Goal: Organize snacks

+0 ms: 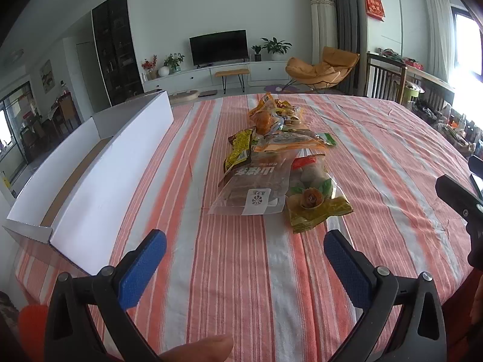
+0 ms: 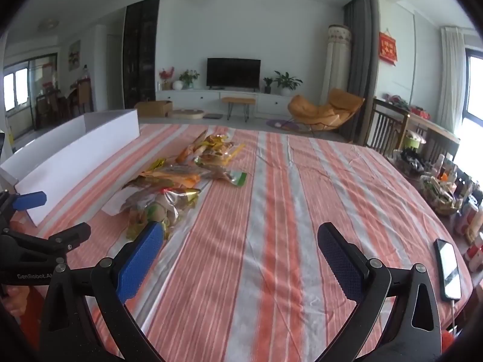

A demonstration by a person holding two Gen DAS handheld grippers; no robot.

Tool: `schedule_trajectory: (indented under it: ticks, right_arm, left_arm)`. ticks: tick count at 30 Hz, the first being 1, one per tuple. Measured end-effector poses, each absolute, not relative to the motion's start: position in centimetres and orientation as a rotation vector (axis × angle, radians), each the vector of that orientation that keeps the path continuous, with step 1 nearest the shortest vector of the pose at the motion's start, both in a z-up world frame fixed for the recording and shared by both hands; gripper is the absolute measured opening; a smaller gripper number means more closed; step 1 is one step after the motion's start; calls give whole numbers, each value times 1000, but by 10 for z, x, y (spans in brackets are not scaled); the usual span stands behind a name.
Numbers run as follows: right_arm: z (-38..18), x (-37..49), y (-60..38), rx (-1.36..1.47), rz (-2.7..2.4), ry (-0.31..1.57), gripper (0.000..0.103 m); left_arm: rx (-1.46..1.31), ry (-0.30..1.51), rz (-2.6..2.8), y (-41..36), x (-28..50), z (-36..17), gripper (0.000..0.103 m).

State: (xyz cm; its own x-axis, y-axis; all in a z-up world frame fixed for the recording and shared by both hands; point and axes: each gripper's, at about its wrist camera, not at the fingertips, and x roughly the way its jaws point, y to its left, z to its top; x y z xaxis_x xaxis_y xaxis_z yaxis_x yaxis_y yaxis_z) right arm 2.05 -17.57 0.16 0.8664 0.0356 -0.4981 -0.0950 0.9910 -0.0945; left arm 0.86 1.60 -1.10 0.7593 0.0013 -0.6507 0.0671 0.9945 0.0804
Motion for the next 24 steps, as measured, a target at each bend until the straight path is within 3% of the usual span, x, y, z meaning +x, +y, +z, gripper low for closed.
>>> schedule_trajectory:
  ticks: [24]
  right_arm:
    - [-1, 21, -172, -134, 78, 514, 103]
  left_arm:
    - [112, 739, -15, 20, 16, -18, 103]
